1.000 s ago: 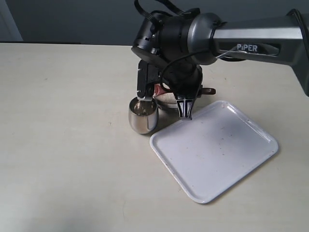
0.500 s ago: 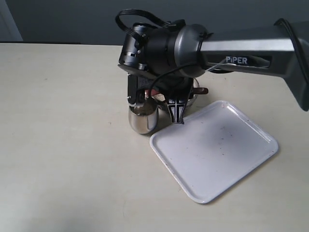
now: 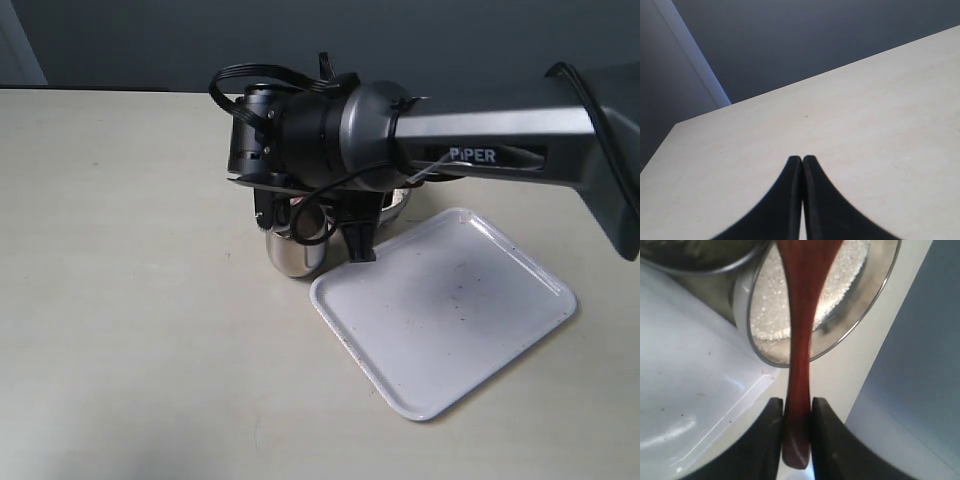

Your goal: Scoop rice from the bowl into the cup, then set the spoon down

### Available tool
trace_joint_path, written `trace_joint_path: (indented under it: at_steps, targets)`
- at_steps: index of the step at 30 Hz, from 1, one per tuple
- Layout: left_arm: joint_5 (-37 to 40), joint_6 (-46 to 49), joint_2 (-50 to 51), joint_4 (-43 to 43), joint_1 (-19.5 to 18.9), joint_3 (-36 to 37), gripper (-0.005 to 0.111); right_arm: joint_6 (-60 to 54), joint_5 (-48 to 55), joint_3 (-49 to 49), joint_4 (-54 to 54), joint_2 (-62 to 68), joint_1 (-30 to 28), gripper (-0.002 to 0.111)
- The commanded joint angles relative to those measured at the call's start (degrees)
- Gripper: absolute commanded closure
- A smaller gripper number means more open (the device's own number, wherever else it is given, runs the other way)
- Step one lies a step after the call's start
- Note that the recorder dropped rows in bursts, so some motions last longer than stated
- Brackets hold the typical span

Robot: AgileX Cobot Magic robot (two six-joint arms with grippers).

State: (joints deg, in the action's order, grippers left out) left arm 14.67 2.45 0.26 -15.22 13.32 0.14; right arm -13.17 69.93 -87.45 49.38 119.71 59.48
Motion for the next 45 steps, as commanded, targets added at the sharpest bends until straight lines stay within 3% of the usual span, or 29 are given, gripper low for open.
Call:
trace_joint_path:
  at_steps: [1, 25, 33, 45]
  targets:
    - [-0.49, -0.40, -0.26, 0.13, 0.42, -0.14, 0.106, 1.36, 0.04, 0.44, 1.57, -0.24, -0.04, 0.109]
    - [-0.49, -0.40, -0.26, 0.13, 0.42, -0.14, 0.106, 3.38, 0.04, 1.34, 0.17, -2.27, -0.04, 0.109]
    - [-0.49, -0.40, -0.26, 0.13, 0.42, -0.14, 0.106, 6.18, 0.04, 7.19, 2.12, -2.27, -0.04, 0.109]
    - [-0.49, -0.40, -0.26, 0.13, 0.42, -0.14, 0.106, 8.95, 0.04, 7.33, 6.77, -2.27, -0.04, 0.109]
